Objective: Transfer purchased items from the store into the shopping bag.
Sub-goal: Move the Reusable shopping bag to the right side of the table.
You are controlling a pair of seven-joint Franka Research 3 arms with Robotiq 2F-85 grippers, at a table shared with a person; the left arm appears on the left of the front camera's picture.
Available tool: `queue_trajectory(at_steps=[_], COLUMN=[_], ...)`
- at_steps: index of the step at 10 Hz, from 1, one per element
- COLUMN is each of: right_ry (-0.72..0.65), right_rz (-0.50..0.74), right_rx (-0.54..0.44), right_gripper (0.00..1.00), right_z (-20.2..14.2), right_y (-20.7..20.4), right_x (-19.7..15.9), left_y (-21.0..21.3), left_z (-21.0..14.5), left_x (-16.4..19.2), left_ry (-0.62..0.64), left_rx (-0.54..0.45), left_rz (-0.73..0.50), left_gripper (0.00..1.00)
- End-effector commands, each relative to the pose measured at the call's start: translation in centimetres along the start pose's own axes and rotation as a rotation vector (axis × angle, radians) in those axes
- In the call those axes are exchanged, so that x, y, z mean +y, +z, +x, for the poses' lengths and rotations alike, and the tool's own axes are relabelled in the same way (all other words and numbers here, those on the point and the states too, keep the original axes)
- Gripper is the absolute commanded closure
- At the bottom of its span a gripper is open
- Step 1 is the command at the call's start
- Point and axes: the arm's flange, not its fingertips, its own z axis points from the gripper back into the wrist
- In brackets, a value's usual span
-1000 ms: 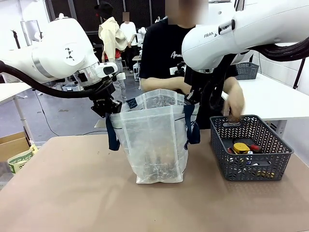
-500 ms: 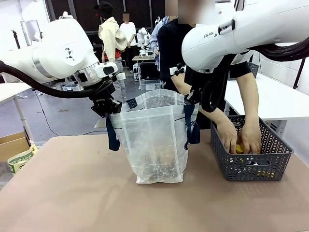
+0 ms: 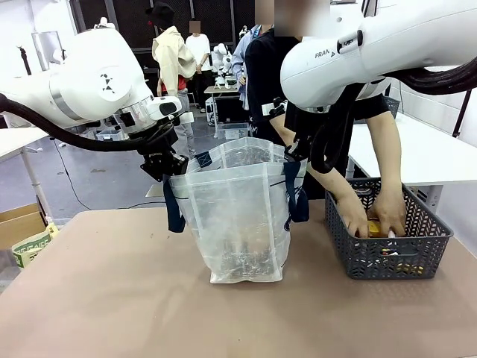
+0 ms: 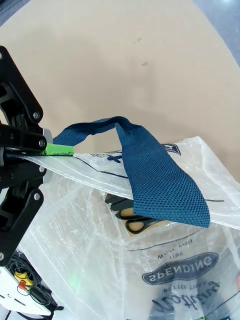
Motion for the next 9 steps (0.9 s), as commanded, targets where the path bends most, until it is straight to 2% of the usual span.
queue_trajectory(at_steps=[1,3,9], right_ry=[-0.001,-0.001,-0.001], right_rz=[-0.001,-0.001,-0.001], right_rx=[0.0,0.0,0.0], right_gripper=[1.0,1.0,1.0], right_z=[-0.06,-0.06,-0.06], right_y=[0.01,0.01,0.01], right_x=[-0.16,-0.16,-0.16], left_y=[0.06,-0.09,-0.41], left_z=[-0.03,0.1,0.35], left_x=[0.22,0.23,0.38], left_ry=[0.003,-0.032,-0.105], left_rx=[-0.004,0.011,-0.028], left_rz=[0.002,-0.007,0.006], left_gripper=[1.0,1.0,1.0])
